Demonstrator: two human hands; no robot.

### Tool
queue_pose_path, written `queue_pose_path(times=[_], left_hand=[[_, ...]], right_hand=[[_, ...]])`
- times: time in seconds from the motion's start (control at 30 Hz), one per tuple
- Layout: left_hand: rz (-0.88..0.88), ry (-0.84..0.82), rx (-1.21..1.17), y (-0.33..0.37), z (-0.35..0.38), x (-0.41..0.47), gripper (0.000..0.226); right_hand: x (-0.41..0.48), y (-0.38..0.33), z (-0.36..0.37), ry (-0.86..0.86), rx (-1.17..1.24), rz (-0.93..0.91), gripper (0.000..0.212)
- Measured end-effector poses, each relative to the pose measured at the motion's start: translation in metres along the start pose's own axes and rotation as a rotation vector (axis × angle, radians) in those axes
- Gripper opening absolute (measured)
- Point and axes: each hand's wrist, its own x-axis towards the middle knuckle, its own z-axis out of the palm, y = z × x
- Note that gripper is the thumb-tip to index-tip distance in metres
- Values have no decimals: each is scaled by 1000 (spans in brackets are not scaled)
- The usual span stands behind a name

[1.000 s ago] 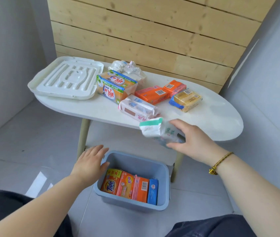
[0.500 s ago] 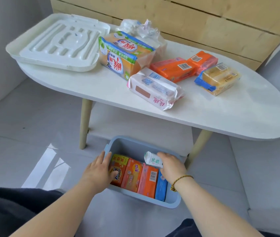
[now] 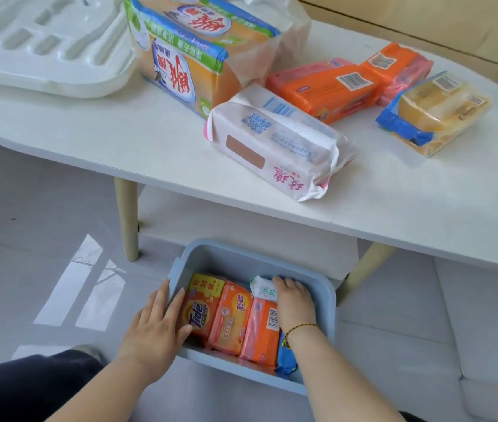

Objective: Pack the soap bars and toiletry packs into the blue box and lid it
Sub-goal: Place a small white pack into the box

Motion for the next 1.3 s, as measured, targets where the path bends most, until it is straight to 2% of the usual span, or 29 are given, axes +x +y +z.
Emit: queue_pose_path(times=[0.1, 0.2, 0.33, 0.43, 0.73, 0.83, 0.93, 1.0, 1.07, 1.13, 1.2, 1.3], left_hand=[[-15, 12, 43, 2, 1, 2, 66], [-32, 25, 73, 4, 2, 2, 65], [-14, 57, 87, 6, 2, 3, 64], [-13, 50, 71, 6, 2, 3, 64], [-27, 44, 63, 6, 3, 4, 66], [-33, 52, 70, 5, 5, 6, 66], [-30, 65, 69, 5, 6, 7, 66], [-32, 68, 66, 5, 6, 7, 66], [-30, 72, 70, 5, 6, 7, 66], [-26, 79, 77, 4, 6, 7, 67], [-12, 77, 83, 5, 4, 6, 73], [-6, 40, 73, 7, -1, 3, 118]], right_hand=[[-1, 1, 8, 24, -27, -21, 56], [-13, -5, 15, 107, -58, 46, 68], [-33, -10, 22, 209, 5, 168, 61], [-47, -10, 29, 139, -6, 151, 57], [-19, 4, 17, -250, 7, 142, 79], [-15, 3, 25, -295, -57, 172, 79], [-9, -4, 25, -283, -170, 201, 66], [-6, -12, 23, -207, -200, 160, 61], [-6, -23, 27, -125, -109, 3, 65], [-8, -29, 32, -135, -51, -154, 70], [-4, -29, 33, -158, -62, -184, 69], [3, -31, 30, -196, -32, -142, 74]])
